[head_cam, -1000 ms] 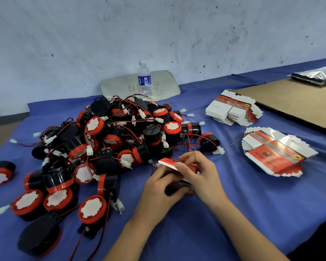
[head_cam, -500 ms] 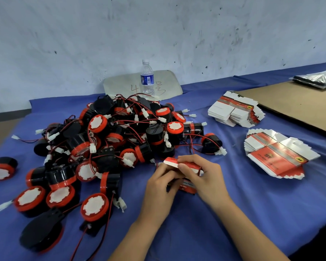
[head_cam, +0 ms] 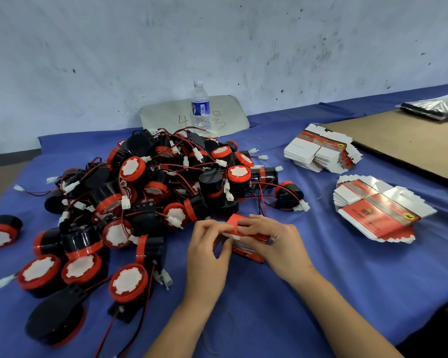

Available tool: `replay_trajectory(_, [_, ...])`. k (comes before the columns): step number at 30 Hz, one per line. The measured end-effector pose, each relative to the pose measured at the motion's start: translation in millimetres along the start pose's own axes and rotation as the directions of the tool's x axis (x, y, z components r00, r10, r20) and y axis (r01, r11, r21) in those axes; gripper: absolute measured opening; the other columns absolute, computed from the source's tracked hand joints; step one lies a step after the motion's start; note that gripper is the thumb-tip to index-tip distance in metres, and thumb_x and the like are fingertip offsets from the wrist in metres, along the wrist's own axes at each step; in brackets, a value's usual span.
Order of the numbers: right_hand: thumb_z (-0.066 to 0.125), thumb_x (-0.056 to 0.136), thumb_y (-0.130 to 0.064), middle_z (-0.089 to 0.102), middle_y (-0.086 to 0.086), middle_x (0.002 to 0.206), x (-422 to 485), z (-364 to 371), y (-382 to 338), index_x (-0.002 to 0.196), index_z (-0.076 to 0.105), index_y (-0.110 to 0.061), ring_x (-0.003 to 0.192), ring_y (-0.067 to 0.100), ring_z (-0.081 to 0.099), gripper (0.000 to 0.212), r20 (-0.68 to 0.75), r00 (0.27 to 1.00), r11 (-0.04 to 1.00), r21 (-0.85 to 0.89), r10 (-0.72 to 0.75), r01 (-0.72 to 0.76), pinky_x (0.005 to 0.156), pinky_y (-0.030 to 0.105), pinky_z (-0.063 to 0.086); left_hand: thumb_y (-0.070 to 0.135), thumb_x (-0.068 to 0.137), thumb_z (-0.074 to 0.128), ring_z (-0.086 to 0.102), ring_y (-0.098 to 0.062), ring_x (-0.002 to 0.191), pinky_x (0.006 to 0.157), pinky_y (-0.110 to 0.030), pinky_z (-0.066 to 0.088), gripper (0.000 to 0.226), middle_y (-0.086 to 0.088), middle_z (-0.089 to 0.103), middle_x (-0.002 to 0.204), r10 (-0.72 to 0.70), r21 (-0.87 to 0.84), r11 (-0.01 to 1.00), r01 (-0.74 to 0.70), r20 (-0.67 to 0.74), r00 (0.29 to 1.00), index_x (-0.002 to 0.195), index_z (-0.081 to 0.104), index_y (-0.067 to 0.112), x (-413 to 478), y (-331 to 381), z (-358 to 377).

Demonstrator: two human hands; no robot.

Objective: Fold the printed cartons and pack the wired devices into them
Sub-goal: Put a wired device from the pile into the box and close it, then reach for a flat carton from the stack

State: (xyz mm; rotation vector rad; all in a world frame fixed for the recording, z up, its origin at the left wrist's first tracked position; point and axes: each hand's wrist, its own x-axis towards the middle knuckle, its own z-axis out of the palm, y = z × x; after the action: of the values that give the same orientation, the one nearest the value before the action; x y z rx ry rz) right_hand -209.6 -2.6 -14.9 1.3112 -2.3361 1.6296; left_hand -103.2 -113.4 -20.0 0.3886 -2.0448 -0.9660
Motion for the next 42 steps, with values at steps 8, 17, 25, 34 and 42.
replay_trajectory(8, [0.053, 0.097, -0.033, 0.026, -0.044, 0.136, -11, -13, -1, 0.126, 0.050, -0.054, 0.143, -0.006, 0.010, 0.036, 0.264, 0.965, 0.964, -0.255, -0.009, 0.079, 0.104, 0.024, 0.039, -0.007, 0.083, 0.068, 0.060, -0.005, 0.094, 0.078, -0.016, 0.049, 0.015, 0.005, 0.058, 0.099, 0.010, -0.004, 1.000, -0.010, -0.009, 1.000, 0.086, 0.071, 0.007, 4, -6, 2])
replay_trajectory(17, [0.033, 0.103, -0.035, 0.007, -0.026, 0.157, -21, -15, 0, 0.144, 0.022, -0.055, 0.149, 0.013, 0.000, 0.047, 0.374, 0.927, 0.795, -0.563, 0.001, 0.226, 0.112, 0.034, 0.027, -0.014, 0.079, 0.063, 0.053, 0.006, 0.113, 0.086, -0.011, 0.047, 0.025, 0.010, 0.054, 0.129, -0.084, -0.052, 0.995, 0.087, 0.061, 0.995, 0.078, 0.069, 0.010, 6, -13, 1])
replay_trajectory(25, [0.070, 0.082, -0.012, 0.052, -0.010, 0.133, -30, -13, 1, 0.126, 0.063, -0.025, 0.110, 0.023, 0.051, 0.046, 0.006, 0.965, 0.923, -0.290, -0.263, 0.253, 0.100, 0.020, 0.038, -0.003, 0.072, 0.075, 0.046, -0.003, 0.126, 0.099, -0.026, 0.045, 0.052, 0.006, 0.043, 0.142, 0.080, 0.032, 0.996, -0.089, 0.226, 0.971, 0.114, 0.058, 0.022, -1, -9, 2])
replay_trajectory(34, [0.051, 0.084, -0.045, 0.064, -0.008, 0.086, -34, -24, -8, 0.094, 0.059, -0.032, 0.081, 0.014, 0.062, 0.019, -0.254, 0.967, 0.994, 0.097, -0.031, 0.058, 0.070, 0.033, 0.051, 0.032, 0.071, 0.082, 0.058, 0.000, 0.104, 0.086, -0.012, 0.043, 0.053, 0.022, 0.062, 0.110, 0.077, -0.074, 0.996, -0.055, 0.338, 0.938, 0.115, 0.053, 0.038, -8, 3, 1])
replay_trajectory(42, [0.060, 0.064, -0.047, 0.063, -0.016, 0.074, -32, -23, -8, 0.081, 0.051, -0.033, 0.060, 0.003, 0.056, 0.024, -0.187, 0.982, 0.988, 0.150, 0.007, 0.021, 0.056, 0.011, 0.042, 0.054, 0.069, 0.072, 0.059, 0.001, 0.093, 0.079, -0.005, 0.038, 0.042, 0.026, 0.062, 0.102, 0.063, -0.077, 0.996, -0.034, 0.411, 0.909, 0.104, 0.053, 0.043, -12, 11, 1])
